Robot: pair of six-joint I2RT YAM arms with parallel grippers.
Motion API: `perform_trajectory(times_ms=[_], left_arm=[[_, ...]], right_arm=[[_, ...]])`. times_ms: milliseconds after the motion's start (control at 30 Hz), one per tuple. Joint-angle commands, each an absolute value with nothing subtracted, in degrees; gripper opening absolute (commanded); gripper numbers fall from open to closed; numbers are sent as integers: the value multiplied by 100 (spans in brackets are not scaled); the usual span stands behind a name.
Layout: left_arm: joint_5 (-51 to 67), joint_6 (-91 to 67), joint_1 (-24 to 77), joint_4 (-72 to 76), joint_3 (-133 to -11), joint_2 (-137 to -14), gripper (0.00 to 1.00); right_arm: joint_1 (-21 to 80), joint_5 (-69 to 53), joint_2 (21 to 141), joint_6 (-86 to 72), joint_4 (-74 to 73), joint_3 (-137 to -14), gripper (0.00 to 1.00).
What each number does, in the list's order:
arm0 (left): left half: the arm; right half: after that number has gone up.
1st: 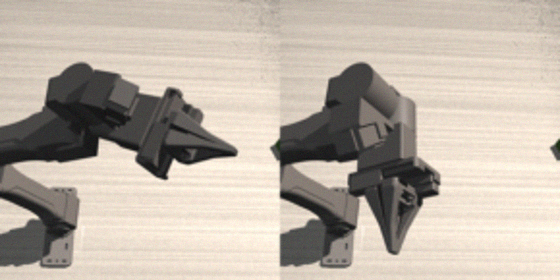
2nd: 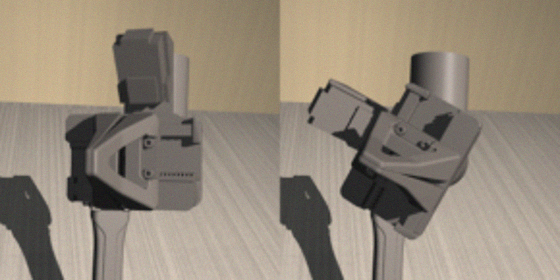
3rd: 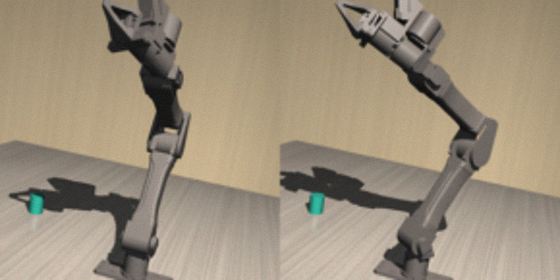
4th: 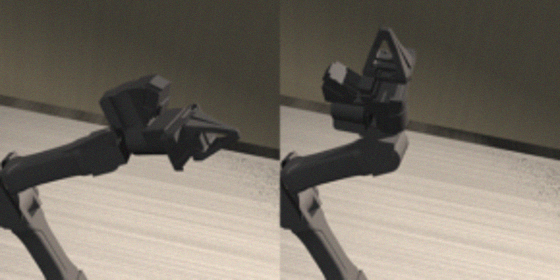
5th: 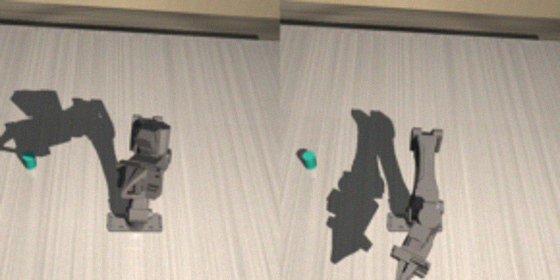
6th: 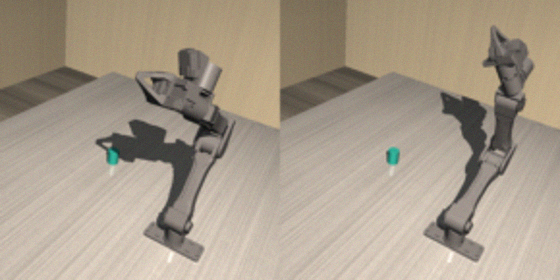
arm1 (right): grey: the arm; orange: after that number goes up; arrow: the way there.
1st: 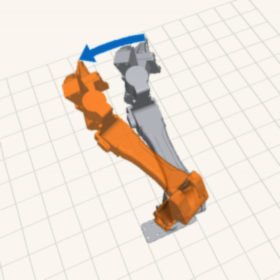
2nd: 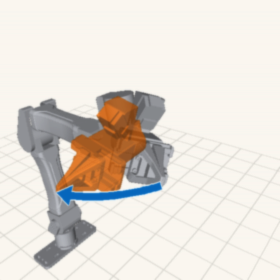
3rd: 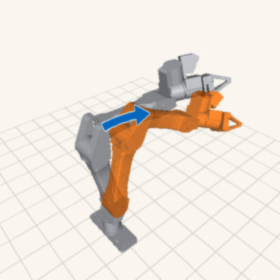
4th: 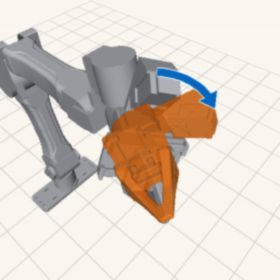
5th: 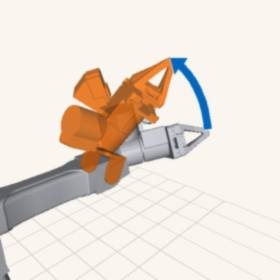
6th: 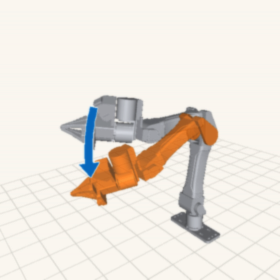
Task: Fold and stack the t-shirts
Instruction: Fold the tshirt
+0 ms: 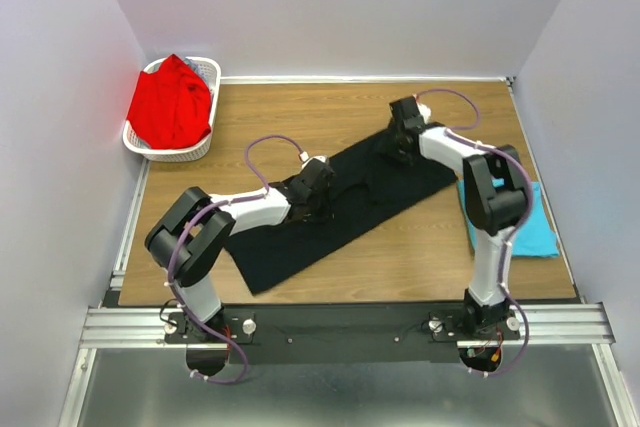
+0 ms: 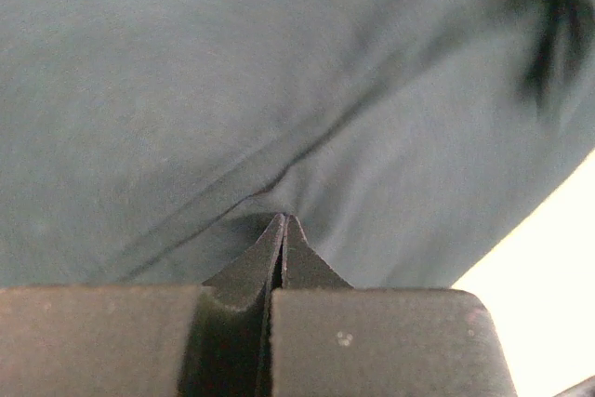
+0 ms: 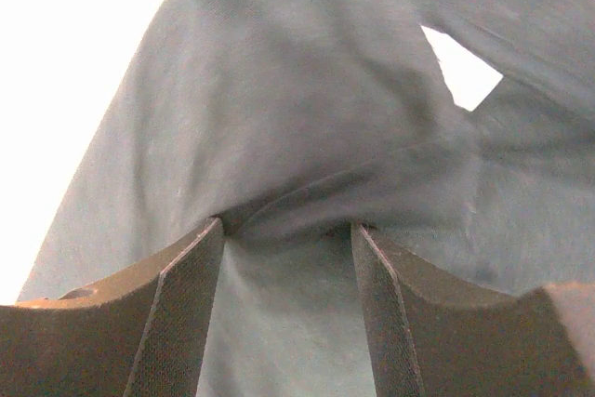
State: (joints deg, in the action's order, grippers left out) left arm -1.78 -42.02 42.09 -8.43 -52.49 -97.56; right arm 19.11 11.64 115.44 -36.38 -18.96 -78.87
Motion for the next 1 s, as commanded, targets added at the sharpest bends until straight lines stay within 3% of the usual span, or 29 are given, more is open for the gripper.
perform_trajectory(times_ms=[0,267,500,700,967], left_arm=[[351,-4824,4482,-643,-5535,-10150,2],[1151,-5054,4781,-273,-7266,-11283,2],[1555,-4852,4702,156,-7804,-11479,11],[1258,-4659,4361,80,-7674,-10865,11],[-878,-3754,4166,-1441,-6708,-9924,8]], right_arm=[[1837,897,12836,-2832,-1959,-9371,65],[1846,-386,14859,-2330,-2408,-12389,67],[1863,-1045,15433,-1908,-2417,-13480,76],[1872,-1003,15242,-1810,-2417,-13729,81],[1863,-116,13925,-1907,-2417,-12941,86]])
